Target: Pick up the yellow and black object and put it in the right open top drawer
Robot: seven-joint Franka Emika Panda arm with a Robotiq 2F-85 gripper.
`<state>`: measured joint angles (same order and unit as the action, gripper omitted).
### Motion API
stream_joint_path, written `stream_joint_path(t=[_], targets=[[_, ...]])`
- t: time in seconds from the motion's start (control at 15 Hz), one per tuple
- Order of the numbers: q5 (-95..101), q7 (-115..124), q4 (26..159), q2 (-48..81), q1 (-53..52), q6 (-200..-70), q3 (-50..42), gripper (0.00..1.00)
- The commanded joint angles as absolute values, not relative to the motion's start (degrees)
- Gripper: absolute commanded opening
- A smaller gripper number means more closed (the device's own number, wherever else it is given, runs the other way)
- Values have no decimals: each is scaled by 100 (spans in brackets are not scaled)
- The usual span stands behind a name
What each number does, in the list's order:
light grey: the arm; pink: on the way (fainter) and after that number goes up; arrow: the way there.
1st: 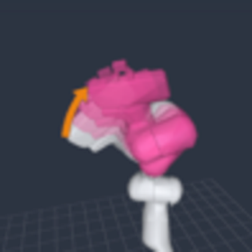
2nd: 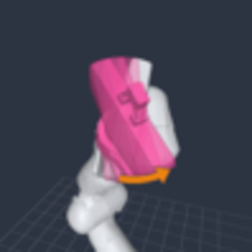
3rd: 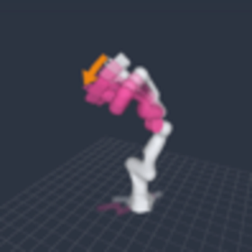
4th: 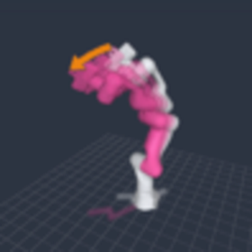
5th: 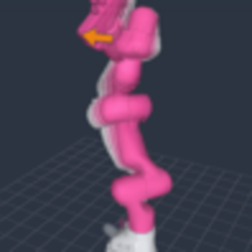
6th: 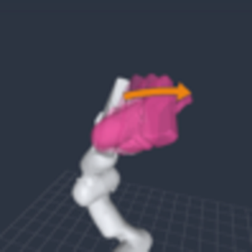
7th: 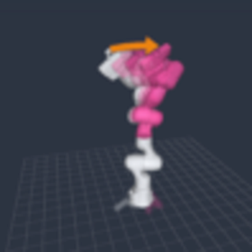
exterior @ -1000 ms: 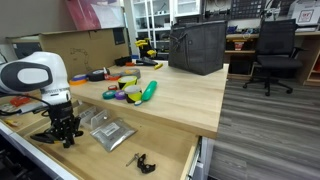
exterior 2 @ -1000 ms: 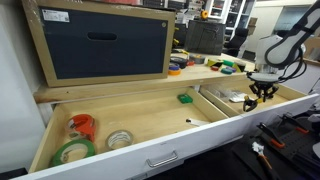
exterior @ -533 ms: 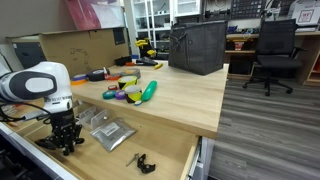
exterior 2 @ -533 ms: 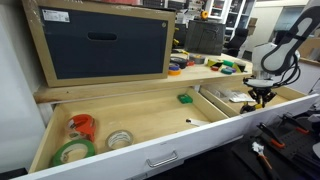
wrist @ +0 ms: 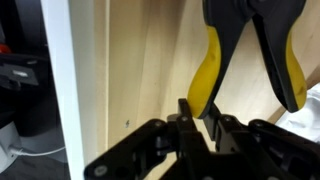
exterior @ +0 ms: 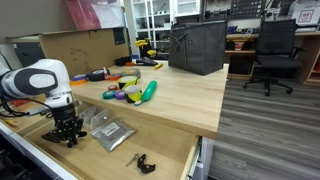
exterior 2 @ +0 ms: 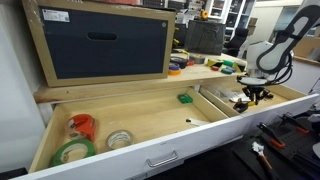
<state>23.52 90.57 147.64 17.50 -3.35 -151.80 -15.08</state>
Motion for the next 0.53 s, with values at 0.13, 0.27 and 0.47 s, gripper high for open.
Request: stream_joint_path(t=[0.13,0.27,0.47], targets=[[2540,9439,14714,1808,-553,-15295,-1753,5],[2579,9480,14703,1814,-573,-15298,-1826,5],[2699,9634,14672,1805,-648,-15290,-1926,5]])
